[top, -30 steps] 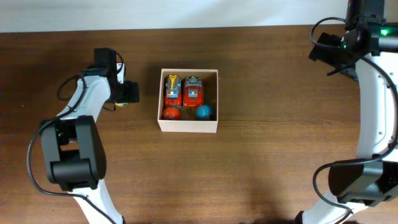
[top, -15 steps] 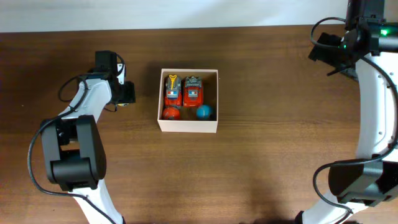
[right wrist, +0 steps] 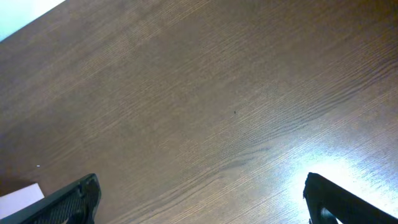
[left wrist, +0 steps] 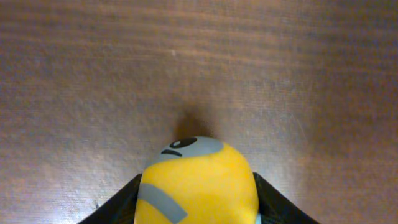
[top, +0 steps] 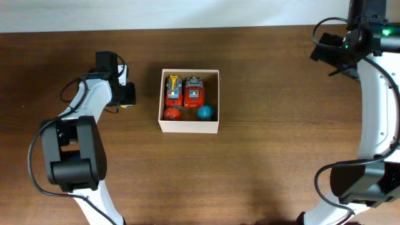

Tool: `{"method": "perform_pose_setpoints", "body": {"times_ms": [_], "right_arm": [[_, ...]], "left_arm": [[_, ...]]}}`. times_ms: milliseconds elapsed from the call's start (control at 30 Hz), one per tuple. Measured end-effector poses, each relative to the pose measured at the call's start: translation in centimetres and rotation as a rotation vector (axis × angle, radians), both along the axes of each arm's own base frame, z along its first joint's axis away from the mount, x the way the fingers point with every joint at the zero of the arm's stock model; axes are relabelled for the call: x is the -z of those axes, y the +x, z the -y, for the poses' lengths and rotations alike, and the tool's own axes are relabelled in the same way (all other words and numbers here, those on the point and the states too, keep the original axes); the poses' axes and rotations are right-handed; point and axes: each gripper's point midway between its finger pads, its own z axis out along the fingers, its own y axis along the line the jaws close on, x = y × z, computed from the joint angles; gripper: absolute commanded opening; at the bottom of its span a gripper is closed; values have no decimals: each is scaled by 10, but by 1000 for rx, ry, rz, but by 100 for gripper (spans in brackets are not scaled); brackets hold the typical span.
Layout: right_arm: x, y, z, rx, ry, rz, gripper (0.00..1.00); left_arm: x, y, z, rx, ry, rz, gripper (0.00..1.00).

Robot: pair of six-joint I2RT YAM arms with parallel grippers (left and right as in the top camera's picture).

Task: Pack container
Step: 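Lower the left gripper and grasp the yellow ball, then carry the yellow ball into the box between red and blue balls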

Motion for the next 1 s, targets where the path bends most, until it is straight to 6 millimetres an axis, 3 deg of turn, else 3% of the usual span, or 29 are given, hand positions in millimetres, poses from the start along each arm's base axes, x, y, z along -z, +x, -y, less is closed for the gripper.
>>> {"method": "perform_pose_setpoints", "body": {"times_ms": [200,300,433,567,700,733,833,1000], "right_arm": [[0,0,0,0,0,0,99],[0,0,0,0,0,1,99],[0,0,0,0,0,0,99],[0,0,0,0,0,1,99],[0,0,0,0,0,0,99],[0,0,0,0,0,0,99],[0,0,0,0,0,0,99],[0,0,0,0,0,0,99]], "left_arm": [[-5,-19,4,5,-24,-97,49],[-20,-16,8,12,-48,-104,49],[-51,-12,20,42,-109,-71,49],[-104,-14,38,121,-188,28,49],[-177,-27,66,259,-247,179,49],[-180,-28,67,267,-249,184,49],[-202,-43,98,391,-258,220,49],[-197,-64,155,620,-256,190,49]]}}
